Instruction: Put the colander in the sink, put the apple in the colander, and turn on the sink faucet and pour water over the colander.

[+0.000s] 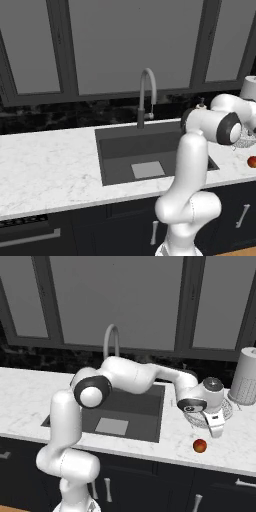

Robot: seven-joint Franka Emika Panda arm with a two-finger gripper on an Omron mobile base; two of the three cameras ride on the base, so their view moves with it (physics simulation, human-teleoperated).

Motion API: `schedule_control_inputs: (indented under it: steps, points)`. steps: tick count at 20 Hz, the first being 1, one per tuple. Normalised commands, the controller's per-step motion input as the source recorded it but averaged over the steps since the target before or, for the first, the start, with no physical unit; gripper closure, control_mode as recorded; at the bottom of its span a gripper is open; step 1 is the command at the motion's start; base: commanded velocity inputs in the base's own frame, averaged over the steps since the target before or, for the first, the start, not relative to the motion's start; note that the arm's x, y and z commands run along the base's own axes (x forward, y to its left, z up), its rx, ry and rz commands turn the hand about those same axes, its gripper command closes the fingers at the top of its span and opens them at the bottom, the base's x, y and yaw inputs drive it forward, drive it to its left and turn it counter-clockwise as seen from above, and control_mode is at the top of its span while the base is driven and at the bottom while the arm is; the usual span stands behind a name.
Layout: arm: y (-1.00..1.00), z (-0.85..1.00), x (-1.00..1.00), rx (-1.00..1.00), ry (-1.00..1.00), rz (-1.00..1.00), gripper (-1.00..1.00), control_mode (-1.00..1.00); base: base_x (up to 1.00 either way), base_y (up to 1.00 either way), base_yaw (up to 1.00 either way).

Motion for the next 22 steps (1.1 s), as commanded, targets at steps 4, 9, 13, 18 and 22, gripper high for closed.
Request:
schedule_control_inputs:
  steps: [4,9,13,18,22]
  points:
    - [-0.21,-0.05,0.39,0.05,-0.17,0.0,-1.0,-1.0,0.0,0.0,0.0]
    - [-0.06,-0.17,0.44,0.03,-0.06,0.0,-1.0,-1.0,0.0,0.0,0.0]
    - [0.01,-0.47,0.44,0.0,0.0,0.0,1.0,-1.0,0.0,0.0,0.0]
    - [0.27,-0.41,0.21,0.0,-0.02,-0.01,1.0,-1.0,0.0,0.0,0.0]
    - [0.66,-0.31,0.0,0.03,0.03,-0.01,1.0,-1.0,0.0,0.0,0.0]
